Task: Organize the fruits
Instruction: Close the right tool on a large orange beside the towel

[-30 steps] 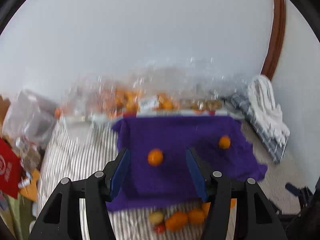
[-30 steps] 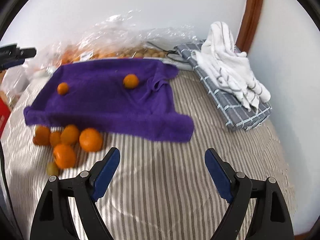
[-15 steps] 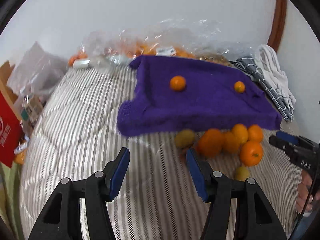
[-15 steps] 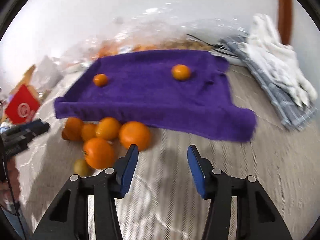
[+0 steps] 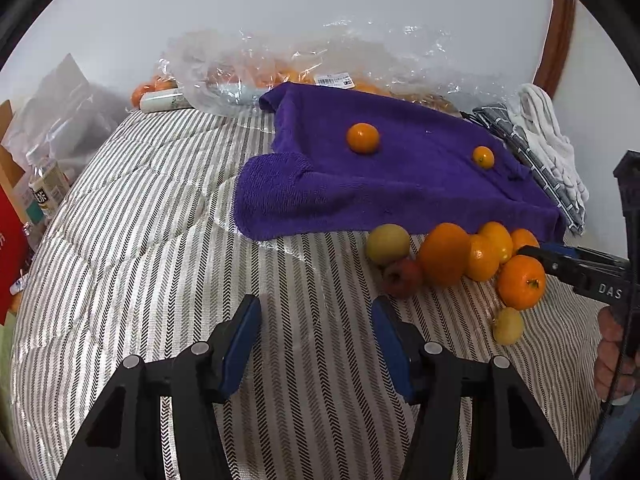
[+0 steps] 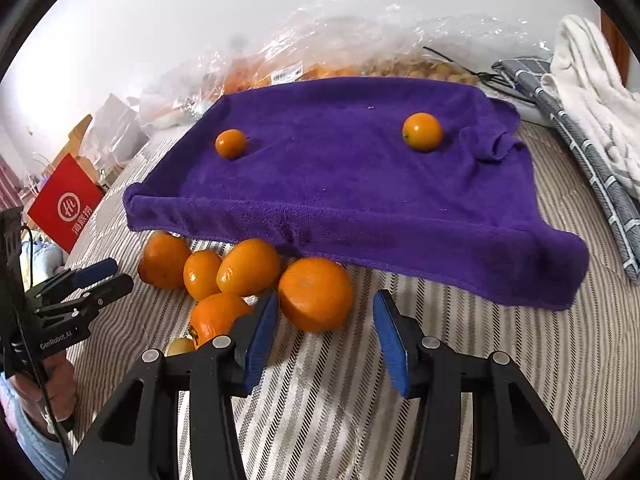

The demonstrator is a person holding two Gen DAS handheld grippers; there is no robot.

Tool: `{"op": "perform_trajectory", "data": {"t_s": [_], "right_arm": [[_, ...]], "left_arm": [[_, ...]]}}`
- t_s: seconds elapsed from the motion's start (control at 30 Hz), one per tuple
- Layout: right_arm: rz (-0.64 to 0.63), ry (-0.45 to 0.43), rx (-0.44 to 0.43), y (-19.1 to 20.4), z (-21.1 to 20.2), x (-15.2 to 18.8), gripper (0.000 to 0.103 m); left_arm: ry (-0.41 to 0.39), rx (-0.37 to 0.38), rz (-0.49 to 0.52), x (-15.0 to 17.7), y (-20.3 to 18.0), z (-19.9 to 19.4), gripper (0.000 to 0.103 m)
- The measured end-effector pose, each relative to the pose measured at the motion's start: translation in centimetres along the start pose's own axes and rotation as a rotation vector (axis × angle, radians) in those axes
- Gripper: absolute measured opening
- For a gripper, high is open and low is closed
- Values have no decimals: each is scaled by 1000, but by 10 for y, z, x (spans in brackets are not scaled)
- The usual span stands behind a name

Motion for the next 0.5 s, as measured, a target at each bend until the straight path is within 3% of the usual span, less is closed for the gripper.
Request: {"op": "perform_trajectory", "data": {"t_s": [0.1,0.23,0.5], "right_arm": [[3,3,-2,0,5,0,50],[27,2,-35,-1,6,-1,39],[-23,-66,105,-26,-23,3,39]], "left_arm": [[0,0,0,0,0,0,55],[6,-7,18,0,-1,0,56],[8,3,20,0,0,1,56]]}}
Point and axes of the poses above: each gripper's, at about its wrist camera, not at the fingertips, and z roughly the way its jaws point, y to its left, x to its underside, the point moved 7 cm from there along z, roughly the way its jaws point, and after that the axes turned 13 degrees about -y, right-handed, at the moved point
